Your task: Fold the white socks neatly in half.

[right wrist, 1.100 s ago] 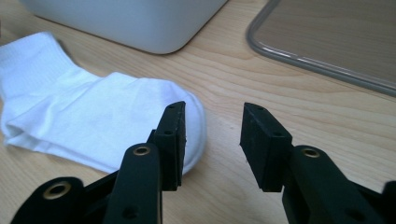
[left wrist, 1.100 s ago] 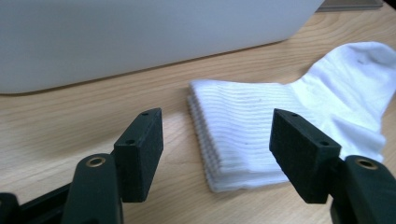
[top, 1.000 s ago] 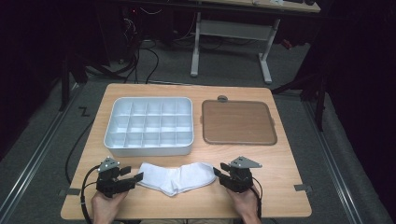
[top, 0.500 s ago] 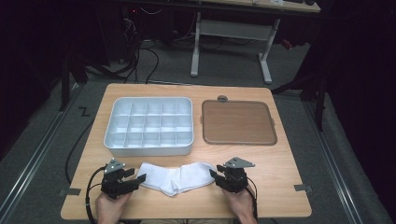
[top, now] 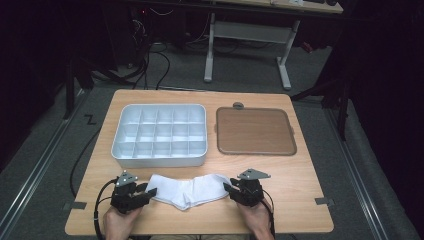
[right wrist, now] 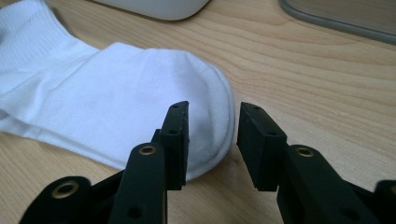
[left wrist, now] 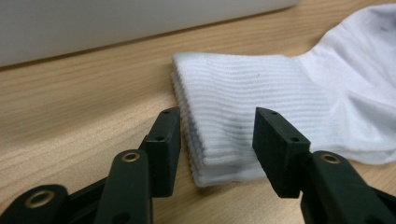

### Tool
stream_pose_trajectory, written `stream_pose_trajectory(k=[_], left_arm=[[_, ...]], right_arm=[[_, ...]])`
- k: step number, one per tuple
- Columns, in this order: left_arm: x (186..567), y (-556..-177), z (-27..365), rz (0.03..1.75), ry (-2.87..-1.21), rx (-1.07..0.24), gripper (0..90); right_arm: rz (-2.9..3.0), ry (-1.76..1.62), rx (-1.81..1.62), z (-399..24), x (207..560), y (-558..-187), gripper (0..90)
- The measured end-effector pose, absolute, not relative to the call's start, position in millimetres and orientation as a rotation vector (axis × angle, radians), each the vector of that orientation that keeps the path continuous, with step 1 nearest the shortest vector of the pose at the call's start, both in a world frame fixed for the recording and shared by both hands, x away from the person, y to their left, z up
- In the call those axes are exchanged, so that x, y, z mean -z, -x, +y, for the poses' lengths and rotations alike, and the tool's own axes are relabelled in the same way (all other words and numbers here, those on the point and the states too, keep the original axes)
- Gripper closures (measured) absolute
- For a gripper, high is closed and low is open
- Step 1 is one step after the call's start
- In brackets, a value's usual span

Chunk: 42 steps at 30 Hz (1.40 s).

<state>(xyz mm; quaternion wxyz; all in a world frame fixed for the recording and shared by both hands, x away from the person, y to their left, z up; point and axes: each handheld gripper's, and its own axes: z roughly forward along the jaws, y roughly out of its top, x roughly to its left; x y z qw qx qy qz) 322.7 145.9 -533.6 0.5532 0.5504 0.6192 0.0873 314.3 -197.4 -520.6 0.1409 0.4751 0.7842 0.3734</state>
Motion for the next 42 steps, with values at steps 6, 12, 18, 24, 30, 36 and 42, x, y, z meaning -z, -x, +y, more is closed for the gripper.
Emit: stream_pose_trajectory(k=[6,12,18,24,30,36,42], left_arm=[[534,-322,145,1.460,-1.321,-0.221,60.4],[534,-323,145,1.470,-1.305,-0.206,68.2],[533,-324,145,1.459,-1.285,-0.187,76.9],[532,-324,145,1.453,-1.277,-0.175,79.6],[531,-324,140,1.437,-1.278,-0.164,80.4],[528,-326,131,1.412,-1.296,-0.158,80.6],[527,-328,120,1.395,-1.314,-0.150,80.7]], right_arm=[[2.288,-1.369,-1.066,-196,524,-314,72.5],[2.295,-1.358,-1.049,-197,526,-314,81.0],[2.297,-1.344,-1.049,-198,525,-313,84.1],[2.292,-1.344,-1.051,-200,524,-312,84.4],[2.279,-1.347,-1.054,-207,522,-310,84.4],[2.260,-1.368,-1.050,-216,521,-309,84.4],[2.238,-1.387,-1.042,-227,520,-308,84.5]])
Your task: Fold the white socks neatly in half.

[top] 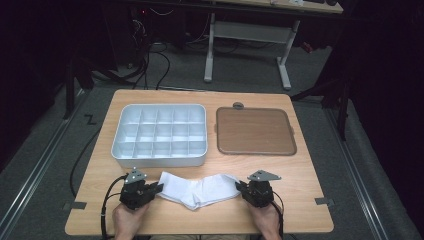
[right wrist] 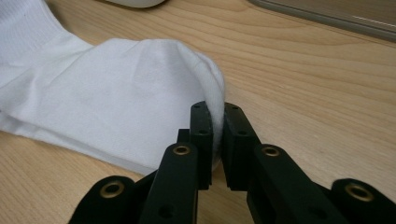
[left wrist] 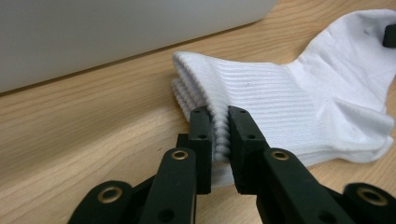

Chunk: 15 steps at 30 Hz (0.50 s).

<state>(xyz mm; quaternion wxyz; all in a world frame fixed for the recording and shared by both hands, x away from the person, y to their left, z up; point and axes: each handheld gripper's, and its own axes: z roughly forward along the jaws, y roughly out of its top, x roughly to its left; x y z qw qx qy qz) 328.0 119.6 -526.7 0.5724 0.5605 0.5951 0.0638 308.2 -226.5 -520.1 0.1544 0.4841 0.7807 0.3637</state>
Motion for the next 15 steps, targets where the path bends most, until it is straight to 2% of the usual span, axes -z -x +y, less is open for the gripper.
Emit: stream_pose_trajectory(k=[15], left_arm=[[530,-334,92,1.373,-1.368,-0.134,80.7]], right_arm=[[2.192,-1.439,-1.001,-254,517,-310,84.2]])
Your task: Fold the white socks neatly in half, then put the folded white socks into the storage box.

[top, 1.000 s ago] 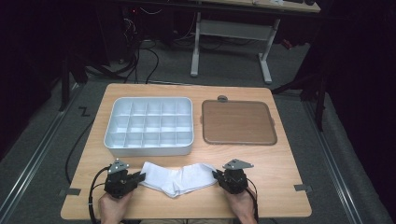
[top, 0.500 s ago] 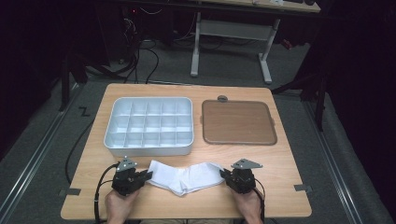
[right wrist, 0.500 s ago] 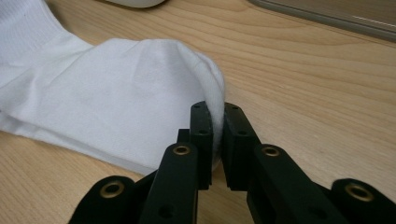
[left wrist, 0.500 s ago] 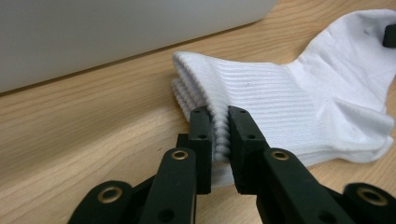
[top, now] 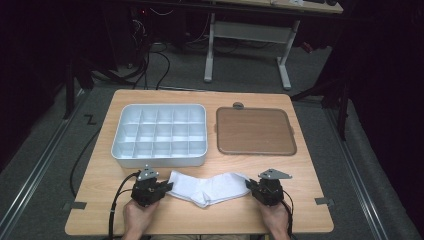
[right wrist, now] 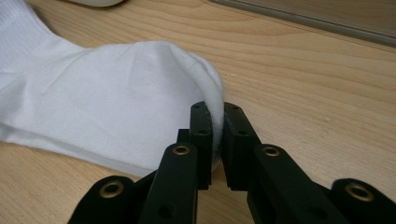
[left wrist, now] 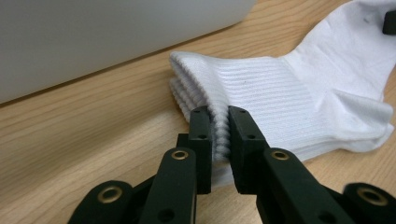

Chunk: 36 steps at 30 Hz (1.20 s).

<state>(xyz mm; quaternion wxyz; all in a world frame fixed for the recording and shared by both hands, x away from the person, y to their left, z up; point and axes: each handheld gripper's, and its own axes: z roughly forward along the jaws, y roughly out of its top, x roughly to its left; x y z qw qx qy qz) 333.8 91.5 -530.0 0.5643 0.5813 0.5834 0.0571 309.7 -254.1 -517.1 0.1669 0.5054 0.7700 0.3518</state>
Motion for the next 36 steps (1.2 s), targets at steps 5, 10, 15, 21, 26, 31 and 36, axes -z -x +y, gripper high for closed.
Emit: stream_pose_trajectory(k=[5,10,15,21,26,31,36], left_arm=[[531,-334,85,1.355,-1.392,-0.151,80.5],[531,-333,84,1.356,-1.396,-0.164,76.8],[527,-331,85,1.365,-1.394,-0.193,60.4],[525,-335,86,1.399,-1.358,-0.205,40.8],[524,-338,89,1.408,-1.346,-0.211,38.3],[524,-341,90,1.434,-1.339,-0.192,38.9],[525,-345,86,1.449,-1.384,-0.205,38.7]], right_arm=[[2.195,-1.445,-0.974,-258,520,-311,84.0],[2.184,-1.451,-0.970,-259,522,-311,80.5],[2.153,-1.465,-0.976,-259,523,-309,67.0],[2.109,-1.489,-0.999,-264,520,-307,55.6],[2.054,-1.476,-1.034,-265,508,-303,49.4],[2.018,-1.416,-1.078,-258,494,-296,50.9],[2.054,-1.334,-1.142,-242,482,-295,66.3]])
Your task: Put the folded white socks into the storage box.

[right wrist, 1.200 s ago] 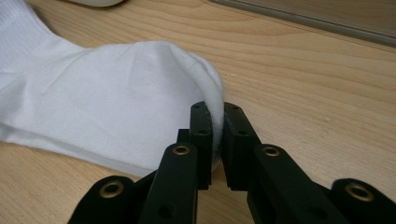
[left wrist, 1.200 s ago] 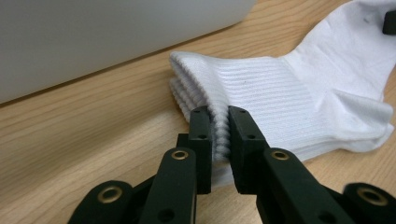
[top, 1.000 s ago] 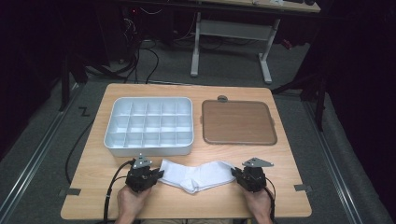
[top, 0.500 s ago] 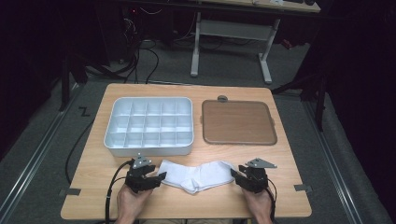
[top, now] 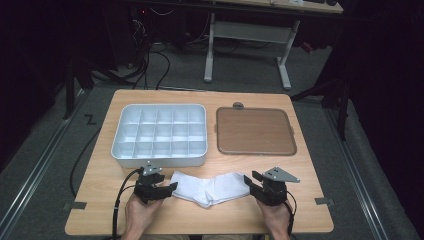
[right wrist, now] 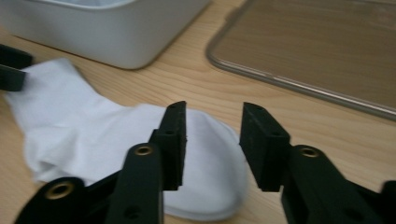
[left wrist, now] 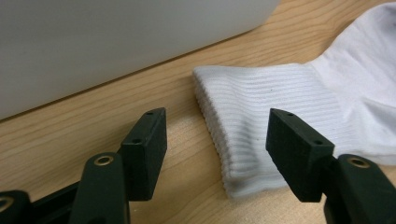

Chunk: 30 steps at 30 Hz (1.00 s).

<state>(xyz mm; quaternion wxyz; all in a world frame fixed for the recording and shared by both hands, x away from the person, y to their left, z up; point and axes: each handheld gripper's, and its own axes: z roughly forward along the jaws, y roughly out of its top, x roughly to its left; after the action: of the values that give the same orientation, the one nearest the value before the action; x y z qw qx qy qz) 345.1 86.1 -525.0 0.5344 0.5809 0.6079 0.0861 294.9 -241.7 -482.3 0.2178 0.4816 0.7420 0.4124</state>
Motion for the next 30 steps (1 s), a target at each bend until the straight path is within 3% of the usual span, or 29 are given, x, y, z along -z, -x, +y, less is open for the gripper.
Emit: stream_pose_trajectory(k=[8,21,25,30], left_arm=[[530,-346,88,1.461,-1.396,-0.243,35.7],[530,-343,79,1.475,-1.421,-0.232,33.6],[530,-341,75,1.464,-1.446,-0.244,37.6],[531,-335,68,1.420,-1.481,-0.273,50.0]], right_arm=[[2.247,-1.191,-1.176,-189,490,-304,76.7],[2.430,-1.085,-1.105,-143,516,-304,77.4],[2.435,-1.095,-1.082,-143,522,-304,76.4],[2.439,-1.066,-1.054,-141,528,-303,73.9]])
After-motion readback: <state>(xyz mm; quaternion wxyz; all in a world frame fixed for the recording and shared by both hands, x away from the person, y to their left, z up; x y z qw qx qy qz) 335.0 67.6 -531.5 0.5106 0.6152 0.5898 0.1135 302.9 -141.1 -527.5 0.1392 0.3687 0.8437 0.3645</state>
